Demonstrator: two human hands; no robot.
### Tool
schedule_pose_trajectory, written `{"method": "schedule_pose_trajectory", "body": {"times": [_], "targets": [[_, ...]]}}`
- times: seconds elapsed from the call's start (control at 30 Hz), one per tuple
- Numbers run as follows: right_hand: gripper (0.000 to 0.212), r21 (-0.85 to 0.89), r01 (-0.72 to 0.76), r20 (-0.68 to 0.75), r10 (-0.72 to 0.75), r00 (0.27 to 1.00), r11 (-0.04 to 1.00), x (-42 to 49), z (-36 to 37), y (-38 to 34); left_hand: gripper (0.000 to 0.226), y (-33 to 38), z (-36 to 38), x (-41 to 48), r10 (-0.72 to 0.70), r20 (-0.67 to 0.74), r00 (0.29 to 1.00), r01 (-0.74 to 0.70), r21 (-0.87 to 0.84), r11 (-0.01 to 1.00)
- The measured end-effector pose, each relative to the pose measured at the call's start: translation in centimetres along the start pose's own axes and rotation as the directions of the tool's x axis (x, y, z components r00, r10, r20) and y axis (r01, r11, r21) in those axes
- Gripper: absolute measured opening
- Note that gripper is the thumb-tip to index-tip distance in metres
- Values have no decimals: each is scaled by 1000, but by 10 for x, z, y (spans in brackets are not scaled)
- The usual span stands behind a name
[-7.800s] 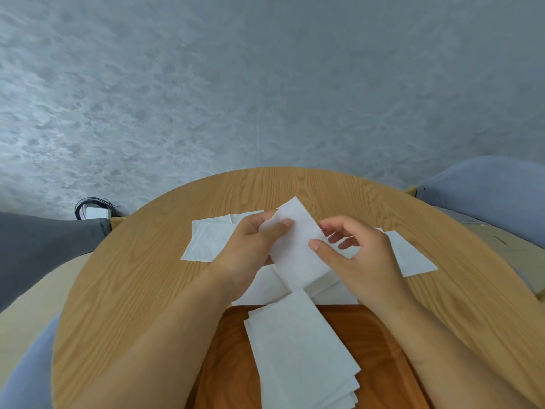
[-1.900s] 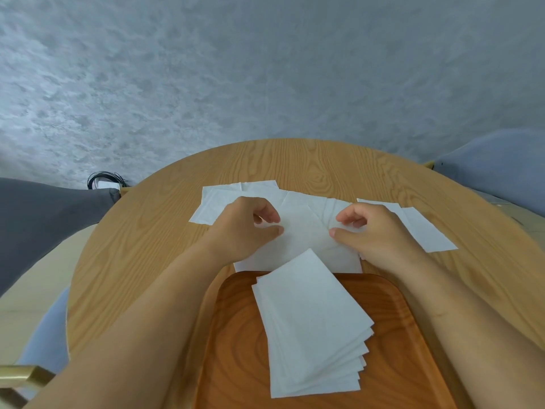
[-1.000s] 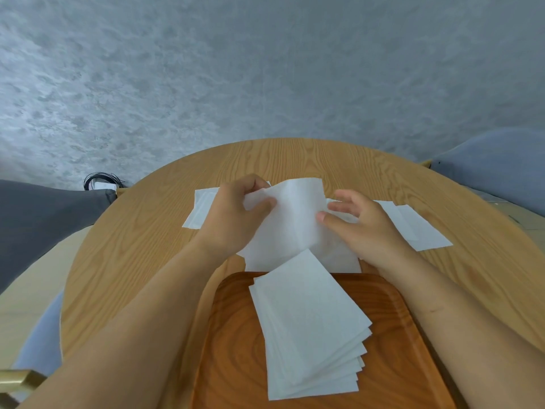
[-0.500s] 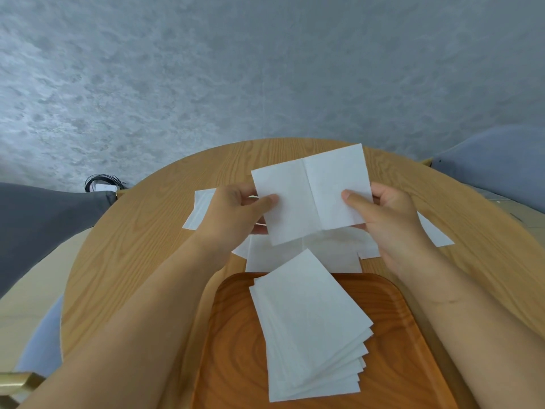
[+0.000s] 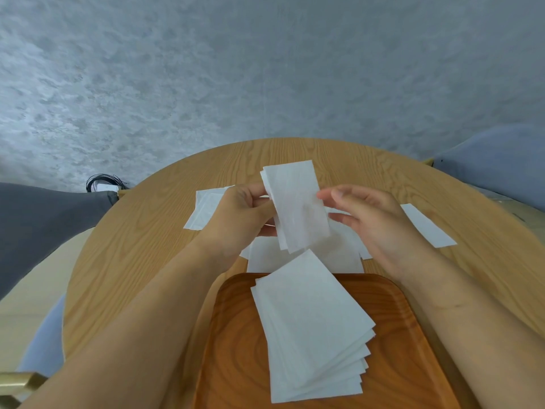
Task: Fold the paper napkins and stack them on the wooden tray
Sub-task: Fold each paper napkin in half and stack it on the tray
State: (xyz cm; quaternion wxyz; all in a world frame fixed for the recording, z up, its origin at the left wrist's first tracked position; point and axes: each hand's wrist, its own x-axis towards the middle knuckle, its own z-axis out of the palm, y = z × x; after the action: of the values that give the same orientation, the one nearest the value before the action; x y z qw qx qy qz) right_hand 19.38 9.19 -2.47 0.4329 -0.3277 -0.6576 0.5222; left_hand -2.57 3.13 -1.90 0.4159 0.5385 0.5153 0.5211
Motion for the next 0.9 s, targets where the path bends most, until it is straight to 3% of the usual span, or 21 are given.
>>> {"method": "schedule_pose_trajectory", "body": {"times": [0.23, 0.3, 0.37, 0.53, 0.67, 0.9], "targets": [[18, 27, -28, 6, 28, 1000, 999, -5, 2, -3, 28, 3, 2, -2, -58, -28, 998, 56, -75, 996], [18, 33, -31, 16, 31, 999, 999, -6, 1, -5, 51, 7, 0, -1, -116, -49, 992, 104, -193, 976], [18, 46, -39, 29, 38, 999, 998, -7, 0, -7, 65, 8, -3, 0, -119, -75, 990, 102, -200, 974], [17, 81, -35, 85, 28, 996, 996, -10, -1, -15, 16, 6, -5, -3, -12, -84, 996, 18, 68, 998], [12, 38, -47, 112, 43, 993, 998, -10, -4, -15, 12, 8, -5, -5, -68, 68, 995, 62, 77, 995], [26, -126, -106, 232, 133, 964, 986, -12, -5, -12, 11, 8, -15, -6, -130, 224, 966, 84, 206, 975]]}}
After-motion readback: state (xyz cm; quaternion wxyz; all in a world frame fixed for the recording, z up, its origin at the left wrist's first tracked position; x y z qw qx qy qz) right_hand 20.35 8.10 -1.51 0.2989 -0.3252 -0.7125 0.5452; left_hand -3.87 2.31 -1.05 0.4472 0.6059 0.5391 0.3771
